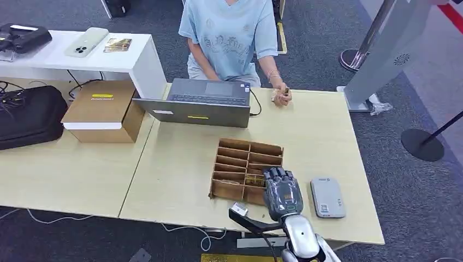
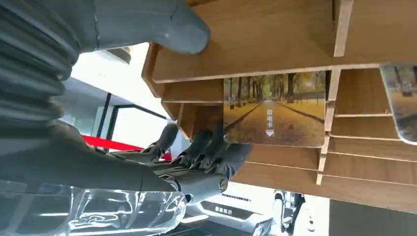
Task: Pass the card to the sensor for recognition and then transmit it.
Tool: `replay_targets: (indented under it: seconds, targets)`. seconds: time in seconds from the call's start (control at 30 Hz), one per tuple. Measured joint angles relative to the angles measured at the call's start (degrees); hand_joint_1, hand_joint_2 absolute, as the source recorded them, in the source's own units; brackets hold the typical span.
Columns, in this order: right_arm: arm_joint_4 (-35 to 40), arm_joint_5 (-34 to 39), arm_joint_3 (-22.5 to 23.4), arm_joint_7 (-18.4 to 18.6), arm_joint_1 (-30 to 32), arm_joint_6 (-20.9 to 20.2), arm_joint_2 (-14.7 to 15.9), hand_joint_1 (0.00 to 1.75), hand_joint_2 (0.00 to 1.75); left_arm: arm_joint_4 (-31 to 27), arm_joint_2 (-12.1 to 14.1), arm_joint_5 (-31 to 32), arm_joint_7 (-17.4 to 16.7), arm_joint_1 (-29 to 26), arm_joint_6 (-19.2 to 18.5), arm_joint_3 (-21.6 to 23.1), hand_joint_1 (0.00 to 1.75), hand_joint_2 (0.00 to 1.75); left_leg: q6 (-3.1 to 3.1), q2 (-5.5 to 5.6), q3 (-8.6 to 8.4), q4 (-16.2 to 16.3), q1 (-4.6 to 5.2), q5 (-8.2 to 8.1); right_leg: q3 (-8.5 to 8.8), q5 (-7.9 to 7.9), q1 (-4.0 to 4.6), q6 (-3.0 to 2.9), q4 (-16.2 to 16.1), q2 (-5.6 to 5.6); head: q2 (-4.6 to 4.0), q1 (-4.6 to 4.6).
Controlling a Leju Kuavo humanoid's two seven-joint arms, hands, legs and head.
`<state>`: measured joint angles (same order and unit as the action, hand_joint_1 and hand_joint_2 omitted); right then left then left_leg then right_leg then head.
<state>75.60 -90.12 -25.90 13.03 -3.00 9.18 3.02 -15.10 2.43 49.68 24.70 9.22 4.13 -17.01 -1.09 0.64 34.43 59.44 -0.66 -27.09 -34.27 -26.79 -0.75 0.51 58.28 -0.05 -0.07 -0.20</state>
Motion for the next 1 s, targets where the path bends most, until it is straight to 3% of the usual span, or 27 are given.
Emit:
replay_targets:
  seconds: [0.2, 0.57, 0.9, 1.0]
  targets:
    - [-0.39, 0.00, 0.04, -0.79, 0.00, 0.20, 0.00, 0.44, 1.75, 0.00, -0.50, -2.99, -0.15, -0.23, -0.52, -3.56, 0.00, 0.00, -0.01, 0.00, 0.01, 0.00, 0.00, -0.01, 0.00, -0.01, 0.00, 0.00, 0.00, 0.00, 0.00, -0.02]
    - [-0.68, 0.00, 0.42, -1.92, -0.01, 0.46, -0.26, 0.33, 1.75, 0.00, -1.33, -6.56, -1.22, -0.52, -0.59, -8.46, 0.00, 0.00, -0.01, 0.00, 0.01, 0.00, 0.00, -0.01, 0.00, -0.01, 0.00, 0.00, 0.00, 0.00, 0.00, -0.02]
    - [-0.41, 0.00, 1.47, -1.90, 0.11, 0.85, -0.39, 0.42, 1.75, 0.00, -2.08, -9.60, -2.12, -0.94, -0.72, -12.65, 0.00, 0.00, -0.01, 0.00, 0.01, 0.00, 0.01, -0.01, 0.00, -0.01, -0.01, 0.01, -0.01, 0.00, 0.00, 0.00]
    - [0.46, 1.47, 2.32, -4.33, 0.35, 0.85, -0.68, 0.42, 1.75, 0.00, -2.32, -10.51, -2.54, -0.98, -1.09, -13.90, 0.00, 0.00, -0.01, 0.00, 0.01, 0.00, 0.00, -0.01, 0.00, -0.01, -0.01, 0.01, -0.01, 0.00, 0.00, -0.02]
